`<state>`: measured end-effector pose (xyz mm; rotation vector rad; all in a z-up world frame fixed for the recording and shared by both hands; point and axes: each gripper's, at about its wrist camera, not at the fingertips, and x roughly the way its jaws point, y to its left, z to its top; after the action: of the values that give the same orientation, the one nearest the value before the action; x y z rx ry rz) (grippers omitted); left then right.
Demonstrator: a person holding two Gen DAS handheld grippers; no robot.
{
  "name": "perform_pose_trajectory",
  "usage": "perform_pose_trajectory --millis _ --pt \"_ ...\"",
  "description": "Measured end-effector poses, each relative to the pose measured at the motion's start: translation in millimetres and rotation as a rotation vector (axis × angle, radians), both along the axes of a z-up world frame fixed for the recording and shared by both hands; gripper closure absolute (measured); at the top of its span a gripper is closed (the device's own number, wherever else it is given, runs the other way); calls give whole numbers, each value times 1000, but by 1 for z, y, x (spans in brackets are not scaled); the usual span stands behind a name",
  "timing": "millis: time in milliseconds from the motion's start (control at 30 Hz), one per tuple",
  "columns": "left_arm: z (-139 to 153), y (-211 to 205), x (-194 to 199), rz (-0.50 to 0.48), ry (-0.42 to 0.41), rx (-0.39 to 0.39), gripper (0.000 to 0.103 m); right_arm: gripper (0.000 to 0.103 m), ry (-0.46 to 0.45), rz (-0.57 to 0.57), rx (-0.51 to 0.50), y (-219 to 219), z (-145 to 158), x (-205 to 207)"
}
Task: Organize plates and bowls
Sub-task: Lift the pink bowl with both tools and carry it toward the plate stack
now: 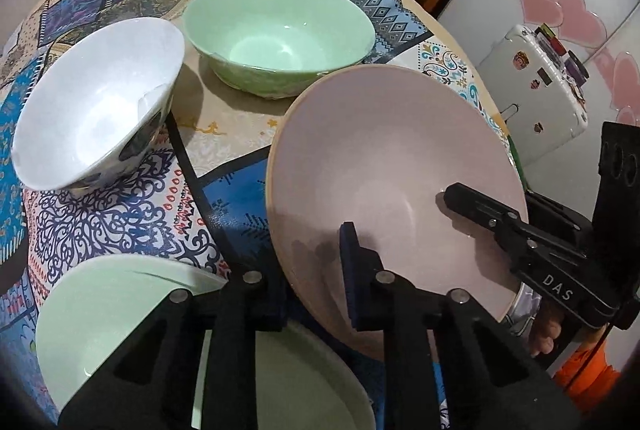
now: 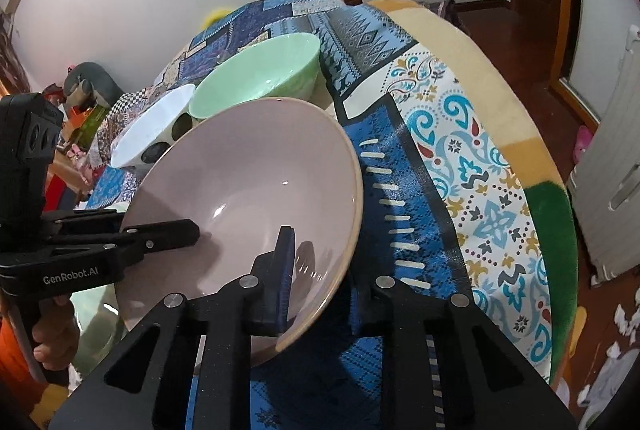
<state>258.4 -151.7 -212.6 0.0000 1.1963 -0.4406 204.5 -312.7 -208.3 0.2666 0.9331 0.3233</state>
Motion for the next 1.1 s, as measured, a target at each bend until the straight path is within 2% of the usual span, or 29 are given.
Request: perform_pose_trajectory --millis 200,500,700,900,1100 --pt "10 -3 -13 -13 -27 10 83 83 11 -17 42 -5 5 -1" --pt "44 12 -32 15 -103 -27 83 83 -54 -11 39 5 32 -14" --pt "66 35 -46 59 -155 -53 83 83 -94 7 54 24 48 -21" --pt "81 66 -64 111 -195 -42 83 83 -122 46 74 49 59 -22" --pt "90 104 -82 173 -207 -56 83 83 -154 103 85 84 69 -23"
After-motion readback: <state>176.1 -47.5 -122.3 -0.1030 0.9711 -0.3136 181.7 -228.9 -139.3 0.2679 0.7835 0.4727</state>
